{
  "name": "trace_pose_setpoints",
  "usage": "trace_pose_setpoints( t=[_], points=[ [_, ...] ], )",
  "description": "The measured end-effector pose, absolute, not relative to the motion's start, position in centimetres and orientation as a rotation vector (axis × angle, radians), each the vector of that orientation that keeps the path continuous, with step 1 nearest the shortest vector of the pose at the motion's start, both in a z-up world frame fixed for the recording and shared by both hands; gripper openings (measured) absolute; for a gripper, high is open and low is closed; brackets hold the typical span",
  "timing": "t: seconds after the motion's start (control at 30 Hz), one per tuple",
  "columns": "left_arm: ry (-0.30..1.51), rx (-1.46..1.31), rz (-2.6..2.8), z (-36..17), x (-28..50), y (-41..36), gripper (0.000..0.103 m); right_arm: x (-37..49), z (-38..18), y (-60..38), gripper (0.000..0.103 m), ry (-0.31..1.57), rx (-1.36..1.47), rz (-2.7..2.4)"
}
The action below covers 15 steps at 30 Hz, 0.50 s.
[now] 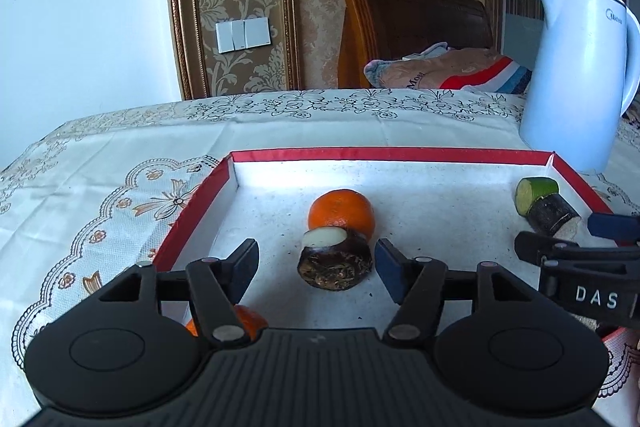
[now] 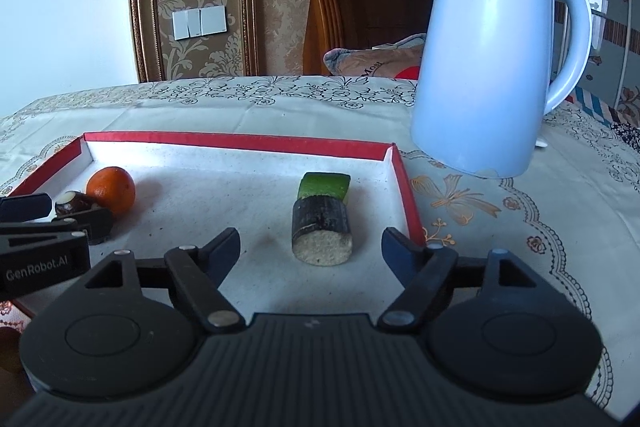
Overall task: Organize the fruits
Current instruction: 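Lift both open grippers out of the tray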
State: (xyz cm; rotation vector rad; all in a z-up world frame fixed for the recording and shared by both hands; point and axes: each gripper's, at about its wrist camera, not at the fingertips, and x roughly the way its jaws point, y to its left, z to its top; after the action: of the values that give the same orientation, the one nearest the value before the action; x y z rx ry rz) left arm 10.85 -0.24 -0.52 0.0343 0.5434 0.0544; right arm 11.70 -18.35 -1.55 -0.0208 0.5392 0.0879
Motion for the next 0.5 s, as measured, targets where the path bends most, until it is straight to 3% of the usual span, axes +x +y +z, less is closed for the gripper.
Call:
trace_pose_setpoints(
  t=[0.07,0.1,0.5],
  points=[
    [0.537,0.027,0.054,-0.4,10.6,0.0,0.064,11.2,-1.5,-18.3,0.082,0.528,-0.030,0.084],
    [0.536,0.025,0.052,-0.4,10.4,0.0,0.064,11.1,-1.4,-18.3,0.089,0.523,-0.031,0.072],
    [0.529,-0.007,0.045,-0.1,9.1,1.1,0.064,10.0,-1.3,-18.8,0.091,0.529,-0.004,0.104]
  ],
)
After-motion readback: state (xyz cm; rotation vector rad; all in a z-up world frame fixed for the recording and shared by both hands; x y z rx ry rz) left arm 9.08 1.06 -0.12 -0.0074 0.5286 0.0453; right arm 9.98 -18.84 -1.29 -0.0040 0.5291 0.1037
